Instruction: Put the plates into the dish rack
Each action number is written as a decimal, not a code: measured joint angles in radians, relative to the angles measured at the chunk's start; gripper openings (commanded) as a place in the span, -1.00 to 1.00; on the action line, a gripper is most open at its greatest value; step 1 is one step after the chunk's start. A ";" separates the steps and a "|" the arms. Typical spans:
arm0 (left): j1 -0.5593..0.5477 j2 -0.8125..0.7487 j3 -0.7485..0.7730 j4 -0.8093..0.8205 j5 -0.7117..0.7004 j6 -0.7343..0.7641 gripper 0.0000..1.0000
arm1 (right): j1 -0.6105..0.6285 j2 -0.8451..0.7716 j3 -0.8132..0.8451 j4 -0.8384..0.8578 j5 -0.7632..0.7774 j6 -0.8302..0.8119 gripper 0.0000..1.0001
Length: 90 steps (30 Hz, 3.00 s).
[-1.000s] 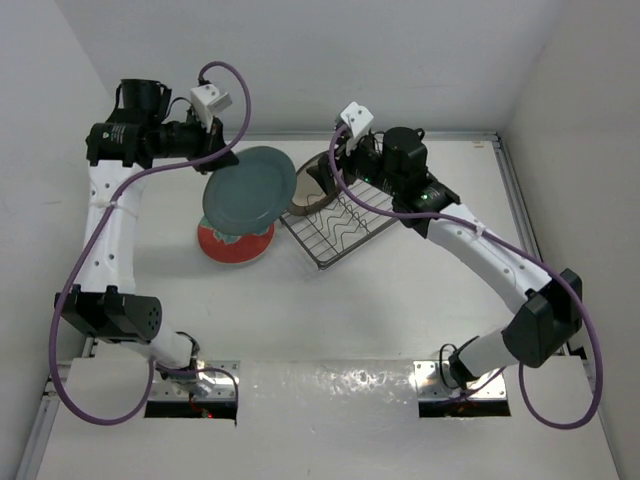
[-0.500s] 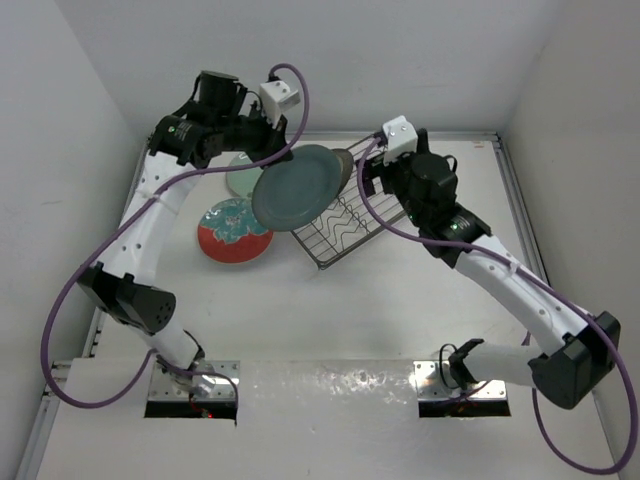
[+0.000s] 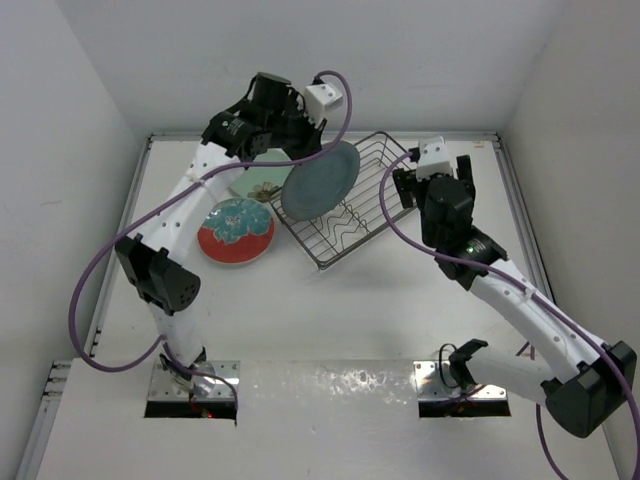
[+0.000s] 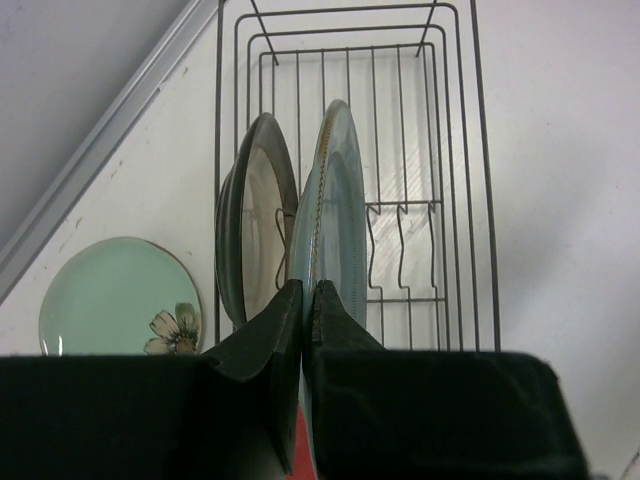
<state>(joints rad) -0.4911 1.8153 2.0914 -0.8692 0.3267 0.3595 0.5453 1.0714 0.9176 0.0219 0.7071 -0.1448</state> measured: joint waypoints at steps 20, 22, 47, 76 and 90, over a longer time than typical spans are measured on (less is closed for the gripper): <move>-0.078 0.132 0.050 0.085 -0.102 0.118 -1.00 | -0.007 -0.050 -0.041 0.000 -0.025 -0.066 0.85; -0.080 0.132 0.050 0.089 -0.106 0.131 -1.00 | -0.008 -0.051 -0.041 0.000 -0.035 -0.071 0.85; -0.093 0.134 0.043 0.117 -0.124 0.185 -1.00 | -0.014 -0.042 -0.040 0.000 -0.065 -0.080 0.85; -0.017 0.153 -0.178 0.278 -0.012 0.105 -0.66 | -0.020 -0.044 -0.040 0.000 -0.075 -0.080 0.88; -0.007 0.154 0.029 0.281 -0.034 0.072 0.77 | -0.021 0.011 -0.029 -0.001 -0.110 -0.079 0.93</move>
<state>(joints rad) -0.4980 1.9694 2.1201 -0.5880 0.2932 0.4316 0.5247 1.0824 0.8886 0.0208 0.5972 -0.2234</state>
